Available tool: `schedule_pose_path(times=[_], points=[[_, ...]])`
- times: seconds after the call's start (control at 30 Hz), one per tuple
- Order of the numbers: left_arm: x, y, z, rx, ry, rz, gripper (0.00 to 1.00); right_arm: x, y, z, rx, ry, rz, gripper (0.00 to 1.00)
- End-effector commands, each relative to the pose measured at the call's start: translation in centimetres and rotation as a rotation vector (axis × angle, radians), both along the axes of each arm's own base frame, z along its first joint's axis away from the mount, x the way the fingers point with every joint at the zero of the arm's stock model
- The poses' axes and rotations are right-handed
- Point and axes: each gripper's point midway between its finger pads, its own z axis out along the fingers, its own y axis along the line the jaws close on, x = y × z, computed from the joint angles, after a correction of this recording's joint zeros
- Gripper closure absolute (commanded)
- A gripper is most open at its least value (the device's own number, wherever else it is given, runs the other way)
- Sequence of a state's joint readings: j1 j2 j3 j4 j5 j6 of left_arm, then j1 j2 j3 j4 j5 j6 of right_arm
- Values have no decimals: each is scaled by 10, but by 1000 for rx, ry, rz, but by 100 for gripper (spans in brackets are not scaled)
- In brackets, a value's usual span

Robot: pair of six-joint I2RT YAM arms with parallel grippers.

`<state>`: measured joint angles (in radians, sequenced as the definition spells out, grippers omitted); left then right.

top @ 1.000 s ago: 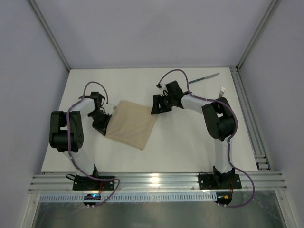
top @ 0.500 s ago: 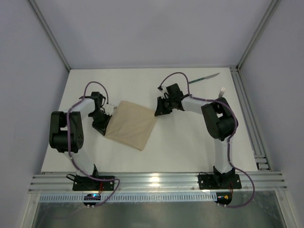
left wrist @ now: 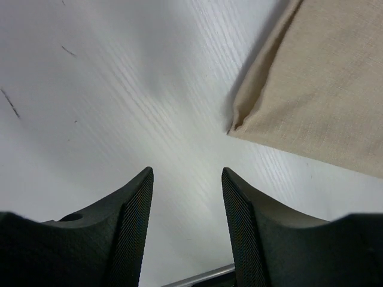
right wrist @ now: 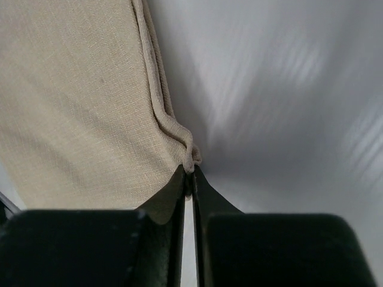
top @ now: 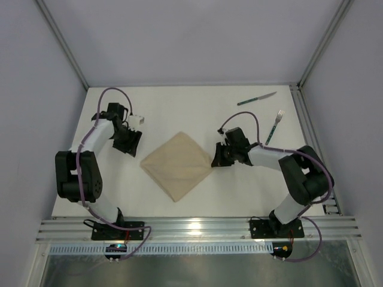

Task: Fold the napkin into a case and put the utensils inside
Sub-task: Move the square-folded napkin to the center of the board, then fold the top corner of the square-folded napkin at the center of the board.

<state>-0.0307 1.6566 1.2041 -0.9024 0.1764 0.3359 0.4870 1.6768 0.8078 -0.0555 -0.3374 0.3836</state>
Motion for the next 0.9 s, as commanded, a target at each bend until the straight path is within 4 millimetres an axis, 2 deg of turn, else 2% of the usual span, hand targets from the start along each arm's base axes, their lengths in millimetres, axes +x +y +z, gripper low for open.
schedule_pose_path(times=[0.0,0.03,0.07,0.1,0.13,0.17,0.2,0.23,0.3,0.33,0.37,0.47,0.5,0.53,0.57,0.6,0.63,0.73,0.8,0.87], points=[[3,-12,13,-65,-9,1,48,-44,-22,-8,-56,62,-63,87],[1,-15,10,-68,2,-9,48,-59,-24,-4,-48,70,-54,74],[-1,-18,7,-75,14,-13,48,-78,-26,-5,-74,114,-36,52],[-5,-20,1,-80,39,-20,47,-85,-30,-2,-91,124,-35,45],[-8,-25,-2,-79,53,-42,47,-85,-32,12,-86,86,-37,40],[-11,-26,-5,-78,64,-48,46,-85,-45,16,-141,69,-55,31],[-16,-30,-10,-83,81,-59,45,-78,-49,28,-157,19,-65,28],[-18,-34,-13,-82,85,-74,44,-58,-44,54,-144,-65,-75,27],[-19,-40,-17,-94,87,-85,42,-33,-41,84,-149,-186,-53,27],[-21,-45,-21,-95,100,-96,42,-14,-29,110,-120,-259,-33,28],[-19,-47,-21,-100,94,-88,42,1,-19,108,-124,-276,-4,31],[-11,-52,-21,-102,68,-70,40,44,17,140,-62,-414,96,54],[-8,-51,-21,-98,57,-46,40,54,30,126,-57,-400,151,67],[-7,-49,-22,-87,45,-31,40,69,45,140,-25,-451,181,69],[-4,-49,-20,-87,25,-20,40,80,55,143,-7,-481,199,70],[3,-51,-19,-95,-4,-5,41,91,63,122,-23,-449,220,71],[5,-51,-19,-98,-16,0,41,104,77,136,4,-494,259,72],[14,-54,-20,-111,-56,7,47,127,98,122,23,-489,298,73],[14,-58,-23,-133,-48,-2,54,135,108,116,36,-477,312,73],[14,-59,-26,-137,-40,-11,59,141,117,100,34,-423,319,73]])
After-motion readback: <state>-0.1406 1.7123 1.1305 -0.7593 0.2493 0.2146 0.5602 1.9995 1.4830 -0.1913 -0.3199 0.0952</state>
